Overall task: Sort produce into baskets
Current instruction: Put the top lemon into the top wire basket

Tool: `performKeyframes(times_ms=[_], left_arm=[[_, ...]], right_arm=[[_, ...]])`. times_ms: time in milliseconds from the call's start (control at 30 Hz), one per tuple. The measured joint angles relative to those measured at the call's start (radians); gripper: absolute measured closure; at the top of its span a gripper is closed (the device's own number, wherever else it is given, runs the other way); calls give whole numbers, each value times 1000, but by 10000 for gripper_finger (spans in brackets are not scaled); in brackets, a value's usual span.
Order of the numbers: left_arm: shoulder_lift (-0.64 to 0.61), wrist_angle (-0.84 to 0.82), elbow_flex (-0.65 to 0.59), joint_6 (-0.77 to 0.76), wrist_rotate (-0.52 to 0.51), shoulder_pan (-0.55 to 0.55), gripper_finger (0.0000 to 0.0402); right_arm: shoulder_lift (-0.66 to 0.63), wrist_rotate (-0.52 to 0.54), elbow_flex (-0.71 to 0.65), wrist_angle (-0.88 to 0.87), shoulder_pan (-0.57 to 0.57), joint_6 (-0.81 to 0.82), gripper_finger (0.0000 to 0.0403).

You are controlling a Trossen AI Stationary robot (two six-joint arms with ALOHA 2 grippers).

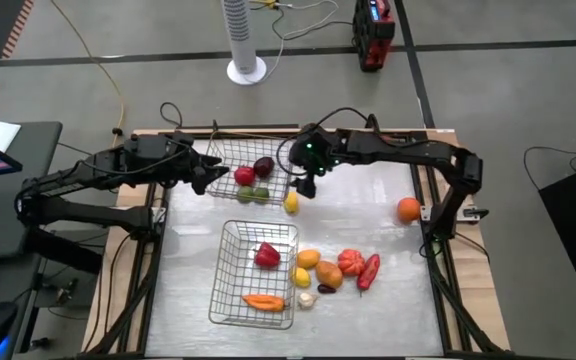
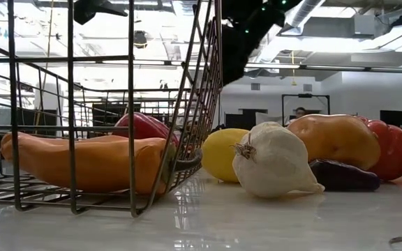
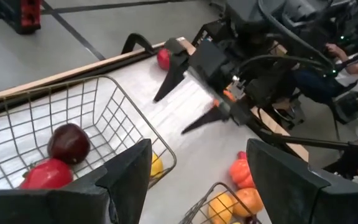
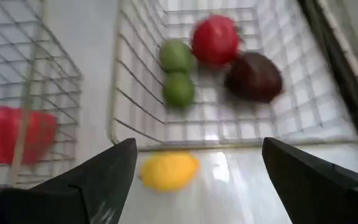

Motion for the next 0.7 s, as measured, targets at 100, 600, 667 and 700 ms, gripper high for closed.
performKeyframes(times_ms=[100, 600, 667, 700], left_arm=[[0, -18, 0, 9, -2, 0, 152], [3, -19, 0, 24, -4, 0, 152], [3, -20, 0, 21, -4, 1, 152], [3, -20, -1, 19, -5, 1, 152]], right_arm=[[-43, 30, -72, 5, -1, 1, 39], [-52, 83, -491, 504, 97, 3, 71], [-30, 87, -488, 567, 106, 4, 71], [-26, 90, -487, 581, 109, 3, 71]])
